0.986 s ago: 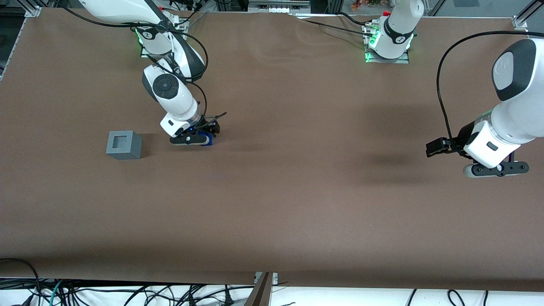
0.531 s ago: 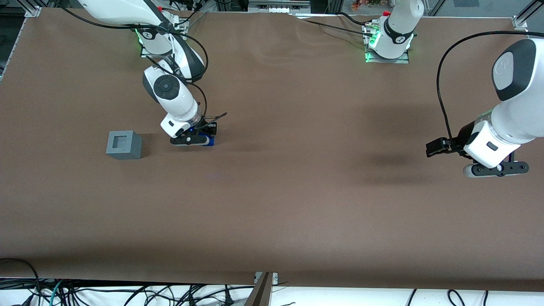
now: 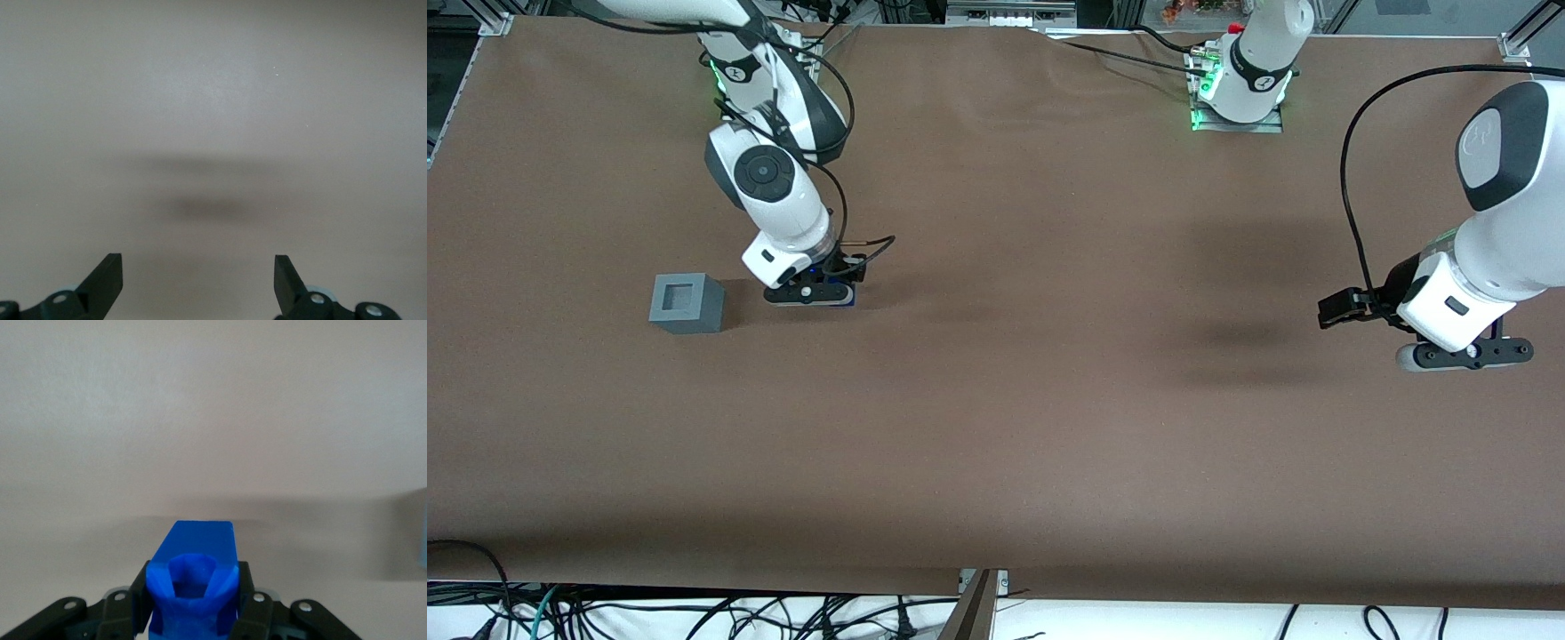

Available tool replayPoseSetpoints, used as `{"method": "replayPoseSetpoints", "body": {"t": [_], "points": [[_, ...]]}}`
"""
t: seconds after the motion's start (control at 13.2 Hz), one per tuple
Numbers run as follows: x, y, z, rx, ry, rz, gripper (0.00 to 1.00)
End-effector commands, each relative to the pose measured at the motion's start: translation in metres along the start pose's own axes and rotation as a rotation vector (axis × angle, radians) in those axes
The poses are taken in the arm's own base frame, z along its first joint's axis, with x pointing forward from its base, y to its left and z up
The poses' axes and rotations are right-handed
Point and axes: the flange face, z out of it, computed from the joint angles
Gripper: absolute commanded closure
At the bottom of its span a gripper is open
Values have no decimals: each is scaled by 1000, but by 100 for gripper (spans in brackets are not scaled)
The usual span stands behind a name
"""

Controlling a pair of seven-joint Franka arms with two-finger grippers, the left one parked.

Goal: Insert blue part into gray base with right arm
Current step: 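Carry the blue part over the gray base's opening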

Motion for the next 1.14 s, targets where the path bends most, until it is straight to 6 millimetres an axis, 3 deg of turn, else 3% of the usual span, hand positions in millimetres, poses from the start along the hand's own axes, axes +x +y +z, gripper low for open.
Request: {"method": "replayPoseSetpoints", "body": {"t": [0.0,0.23,0.53,0.76,0.91,1.06], "points": [[15,41,-46,-59,-9,-45,82],[34,105,-86,-12,-54,-48,82],[40,198,-95,-7,-50,-77,82],[36,261,-83,-5,-74,-29,85],[24,279,-62,17,-106,-7,86],[13,285,-39,48,-106,11,88]]}}
